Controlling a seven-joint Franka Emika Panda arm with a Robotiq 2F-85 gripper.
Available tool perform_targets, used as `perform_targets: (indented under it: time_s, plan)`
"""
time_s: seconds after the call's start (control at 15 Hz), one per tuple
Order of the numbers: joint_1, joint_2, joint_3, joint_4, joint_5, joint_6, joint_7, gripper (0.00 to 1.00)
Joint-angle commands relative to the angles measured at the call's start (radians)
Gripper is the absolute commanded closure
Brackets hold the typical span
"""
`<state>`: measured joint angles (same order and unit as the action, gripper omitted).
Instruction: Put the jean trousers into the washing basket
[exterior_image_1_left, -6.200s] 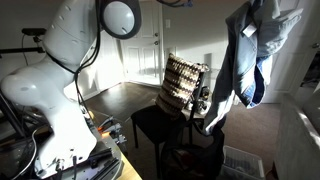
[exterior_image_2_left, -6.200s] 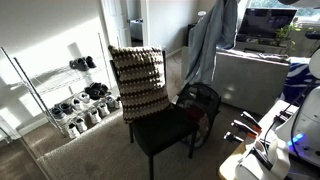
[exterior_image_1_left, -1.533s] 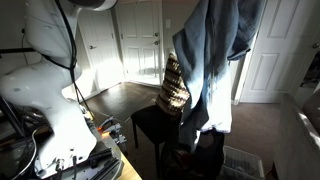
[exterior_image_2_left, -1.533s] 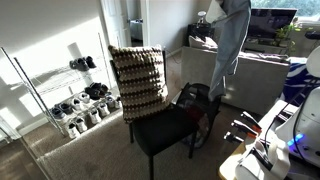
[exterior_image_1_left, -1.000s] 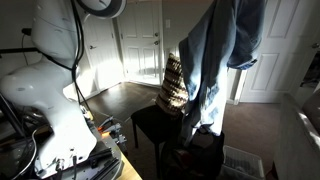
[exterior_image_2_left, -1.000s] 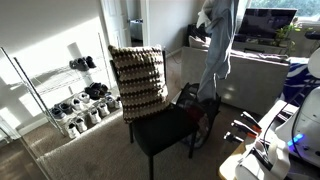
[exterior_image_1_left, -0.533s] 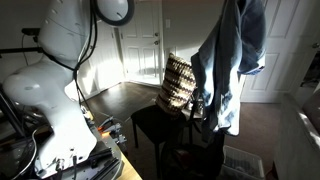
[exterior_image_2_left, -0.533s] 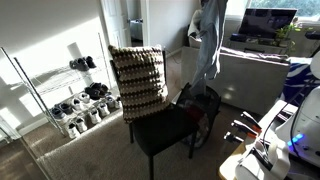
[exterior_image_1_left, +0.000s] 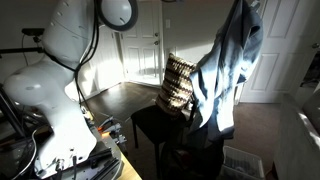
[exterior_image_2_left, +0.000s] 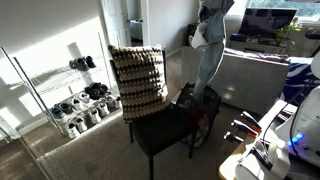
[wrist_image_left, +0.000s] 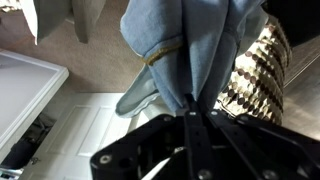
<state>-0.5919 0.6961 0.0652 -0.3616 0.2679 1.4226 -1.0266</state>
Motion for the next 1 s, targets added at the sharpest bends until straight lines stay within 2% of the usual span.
perform_targets:
  time_s: [0.0,0.6,0.93]
  plan:
    - [-0.009,-0.023,-0.010,-0.002,-0.028,-0.055,0.007,1.00]
    - [0.034,-0.088,-0.010,0.008,-0.036,-0.193,-0.031,1.00]
    - [0.059,-0.118,-0.016,0.002,-0.044,-0.354,-0.041,1.00]
